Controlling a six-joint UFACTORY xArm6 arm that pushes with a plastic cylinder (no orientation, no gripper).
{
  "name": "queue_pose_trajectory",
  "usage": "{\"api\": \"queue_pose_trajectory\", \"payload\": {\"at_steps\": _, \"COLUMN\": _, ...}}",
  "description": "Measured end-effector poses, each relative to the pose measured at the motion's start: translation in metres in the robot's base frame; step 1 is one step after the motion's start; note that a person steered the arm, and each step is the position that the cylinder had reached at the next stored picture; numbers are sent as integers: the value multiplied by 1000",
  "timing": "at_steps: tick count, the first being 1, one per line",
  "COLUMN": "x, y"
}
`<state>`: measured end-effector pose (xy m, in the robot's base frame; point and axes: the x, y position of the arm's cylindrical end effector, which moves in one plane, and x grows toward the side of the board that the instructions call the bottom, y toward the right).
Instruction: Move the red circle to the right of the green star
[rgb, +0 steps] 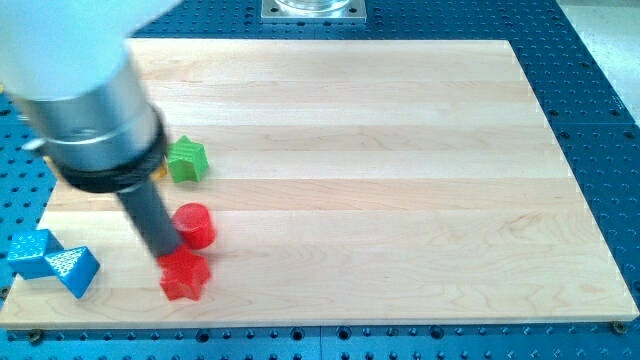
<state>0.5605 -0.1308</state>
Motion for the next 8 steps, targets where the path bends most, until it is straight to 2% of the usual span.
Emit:
{"api": "queue_pose_trajectory", "payload": {"at_steps": 1, "x": -32, "y": 50}}
{"api": "queue_pose_trajectory", "payload": {"at_steps": 2, "x": -70, "y": 57}}
{"api": "queue_pose_trajectory", "payload": {"at_steps": 3, "x": -35, "y": 57}}
{"api": "queue_pose_trajectory", "payload": {"at_steps": 4, "x": -29, "y": 48}}
{"api": "queue_pose_trajectory", "payload": {"at_steps": 6, "x": -30, "y": -26}}
{"api": "queue_pose_trajectory", "payload": {"at_steps": 8, "x": -64, "y": 33}}
